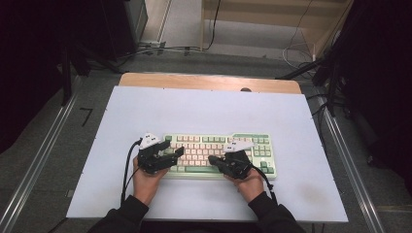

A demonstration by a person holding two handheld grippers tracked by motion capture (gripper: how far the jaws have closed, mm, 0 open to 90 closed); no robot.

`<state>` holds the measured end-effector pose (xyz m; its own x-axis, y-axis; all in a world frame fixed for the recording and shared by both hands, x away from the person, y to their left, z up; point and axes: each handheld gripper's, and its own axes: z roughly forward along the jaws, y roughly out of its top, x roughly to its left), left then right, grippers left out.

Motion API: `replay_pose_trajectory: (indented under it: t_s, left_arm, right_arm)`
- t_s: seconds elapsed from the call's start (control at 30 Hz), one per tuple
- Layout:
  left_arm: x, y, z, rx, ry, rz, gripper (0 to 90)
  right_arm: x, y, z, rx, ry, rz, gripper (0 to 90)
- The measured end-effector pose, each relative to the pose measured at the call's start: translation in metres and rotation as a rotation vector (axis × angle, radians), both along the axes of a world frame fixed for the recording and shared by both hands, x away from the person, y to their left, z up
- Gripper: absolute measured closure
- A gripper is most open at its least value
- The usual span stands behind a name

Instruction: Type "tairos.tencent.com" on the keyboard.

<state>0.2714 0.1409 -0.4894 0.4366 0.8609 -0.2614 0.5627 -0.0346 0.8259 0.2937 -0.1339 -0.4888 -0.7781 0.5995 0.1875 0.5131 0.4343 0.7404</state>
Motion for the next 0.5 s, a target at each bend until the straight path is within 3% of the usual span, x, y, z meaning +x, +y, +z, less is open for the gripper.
replay_pose_trajectory:
  t_s: [0.5]
  left_arm:
    - [0.0004,-0.0009,-0.0006,-0.004,0.003,-0.008,35.6]
  right_arm:
    - [-0.0010,0.0052,-0.0041,-0.026,0.004,0.010,87.3]
